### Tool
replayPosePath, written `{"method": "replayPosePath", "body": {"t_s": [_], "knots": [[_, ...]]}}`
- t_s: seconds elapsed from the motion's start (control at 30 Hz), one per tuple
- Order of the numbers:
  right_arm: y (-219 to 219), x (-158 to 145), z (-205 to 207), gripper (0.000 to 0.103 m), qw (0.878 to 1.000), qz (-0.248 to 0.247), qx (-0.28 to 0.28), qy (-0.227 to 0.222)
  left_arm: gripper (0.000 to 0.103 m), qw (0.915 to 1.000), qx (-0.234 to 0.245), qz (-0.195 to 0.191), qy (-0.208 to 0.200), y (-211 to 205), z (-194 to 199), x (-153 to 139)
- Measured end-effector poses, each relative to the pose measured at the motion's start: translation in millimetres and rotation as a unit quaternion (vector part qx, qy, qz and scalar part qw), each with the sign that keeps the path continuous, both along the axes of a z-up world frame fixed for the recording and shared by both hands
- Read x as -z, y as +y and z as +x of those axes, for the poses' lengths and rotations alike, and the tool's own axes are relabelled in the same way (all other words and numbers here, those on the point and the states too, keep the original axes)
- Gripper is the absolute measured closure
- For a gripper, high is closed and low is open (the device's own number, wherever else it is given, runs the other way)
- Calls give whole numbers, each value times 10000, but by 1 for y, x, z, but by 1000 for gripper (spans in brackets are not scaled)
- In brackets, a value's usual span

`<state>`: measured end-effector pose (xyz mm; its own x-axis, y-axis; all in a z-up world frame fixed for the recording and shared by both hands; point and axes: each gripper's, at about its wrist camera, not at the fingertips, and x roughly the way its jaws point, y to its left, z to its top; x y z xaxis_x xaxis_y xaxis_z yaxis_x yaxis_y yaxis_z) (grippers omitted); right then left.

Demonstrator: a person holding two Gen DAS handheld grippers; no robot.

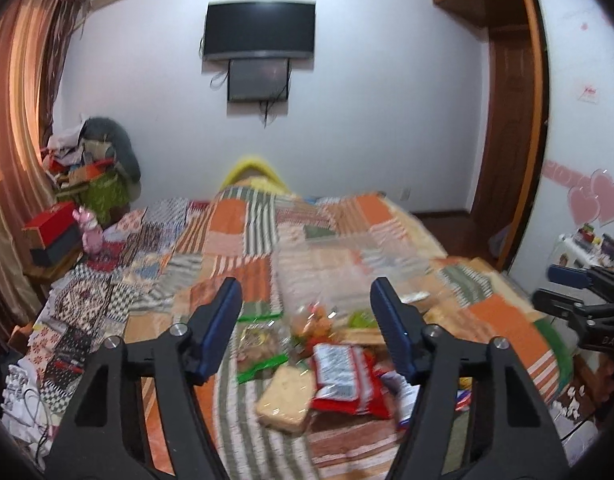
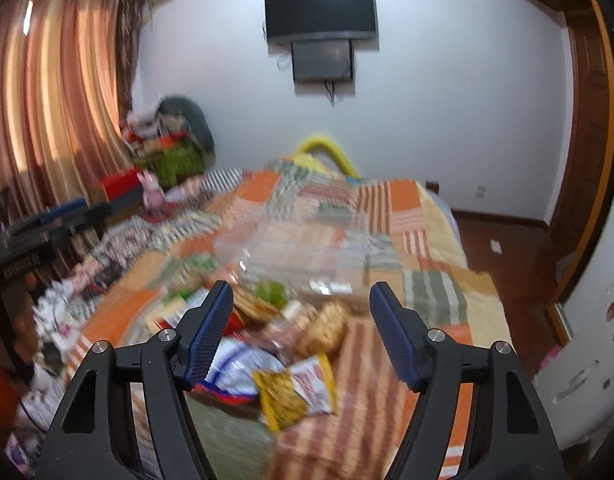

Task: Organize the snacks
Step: 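Grasp the wrapped pale cake block with left tool while right tool grasps yellow chip bag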

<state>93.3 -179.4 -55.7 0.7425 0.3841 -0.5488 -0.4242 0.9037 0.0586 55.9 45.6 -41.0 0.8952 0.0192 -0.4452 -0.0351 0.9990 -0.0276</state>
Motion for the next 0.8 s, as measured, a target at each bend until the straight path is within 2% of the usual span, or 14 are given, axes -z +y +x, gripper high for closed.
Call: {"method": "replayPosePath", "body": {"t_s": [0.17,0.3,0.43,0.63,0.8], "knots": [[-8,26,12,35,9983,-196,49,543,39,9973,-58,50,725,24,26,39],[-8,43,18,35,9955,-170,-39,930,39,9910,23,-24,1341,35,42,76],[-7,64,24,35,9912,-159,-133,1306,39,9841,114,-138,1766,39,51,104],[-1,89,30,35,9833,-112,-234,1800,39,9739,283,-174,2244,27,53,139],[1,97,33,24,9810,-77,-256,1920,39,9676,381,-118,2492,20,60,155]]}}
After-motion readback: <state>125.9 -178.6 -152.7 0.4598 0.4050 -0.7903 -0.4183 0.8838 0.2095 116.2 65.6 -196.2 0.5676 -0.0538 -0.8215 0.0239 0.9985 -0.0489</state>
